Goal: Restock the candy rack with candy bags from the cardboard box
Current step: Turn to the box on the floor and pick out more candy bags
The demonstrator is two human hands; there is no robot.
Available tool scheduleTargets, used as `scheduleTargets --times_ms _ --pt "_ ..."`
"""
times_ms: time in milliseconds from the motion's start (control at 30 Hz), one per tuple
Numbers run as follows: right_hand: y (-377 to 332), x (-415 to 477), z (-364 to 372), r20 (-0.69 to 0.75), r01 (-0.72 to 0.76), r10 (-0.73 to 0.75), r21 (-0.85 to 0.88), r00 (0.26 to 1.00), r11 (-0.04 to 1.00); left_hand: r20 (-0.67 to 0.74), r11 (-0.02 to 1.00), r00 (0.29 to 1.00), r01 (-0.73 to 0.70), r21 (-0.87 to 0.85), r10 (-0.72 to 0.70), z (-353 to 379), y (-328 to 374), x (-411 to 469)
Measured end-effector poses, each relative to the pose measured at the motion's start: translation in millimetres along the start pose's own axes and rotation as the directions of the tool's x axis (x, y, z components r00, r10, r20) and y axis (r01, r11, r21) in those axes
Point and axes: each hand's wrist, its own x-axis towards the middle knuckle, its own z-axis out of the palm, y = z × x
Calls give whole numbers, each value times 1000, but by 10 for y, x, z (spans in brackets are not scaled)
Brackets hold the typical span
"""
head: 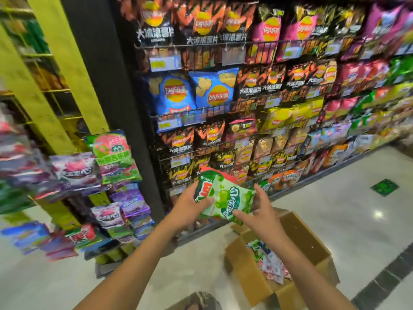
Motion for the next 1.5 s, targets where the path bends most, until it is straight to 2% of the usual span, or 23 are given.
scheduleTargets --times_ms 200,367,533,667,800,933,1133,1233,1500 --pt "-402 16 294 76 211 -201 -173 977 962 -85 996 994 -63 55 68 -488 136 -312" --pt "-749 116 641 155 377 -344 -364 926 852 -150 997 987 -57 42 63 -885 129 -571" --pt "-1098 192 1077 260 454 -379 -364 888 814 -212 996 974 -70 55 80 -1314 123 -772" --pt "-1317 213 1384 273 465 -389 -323 880 824 -274 997 958 -74 33 80 -1661 109 -870" --pt "-1497 237 1604 273 433 -366 -245 890 868 -337 997 941 -49 -66 24 -1989 108 -899" --pt "-1653 218 1704 174 324 -312 -44 934 945 -375 980 925 -16 -199 -61 -2243 180 -767" --pt "-1814 270 1768 -16 279 -279 123 960 953 -409 956 905 -7 -293 -119 -2554 326 -387" --pt "-1836 320 1779 -49 254 -250 149 967 956 -371 935 916 12 -355 -153 -2631 399 -191" --pt "-1823 412 1759 -99 219 -205 162 974 962 -379 925 918 -40 -378 -115 -2741 671 181"
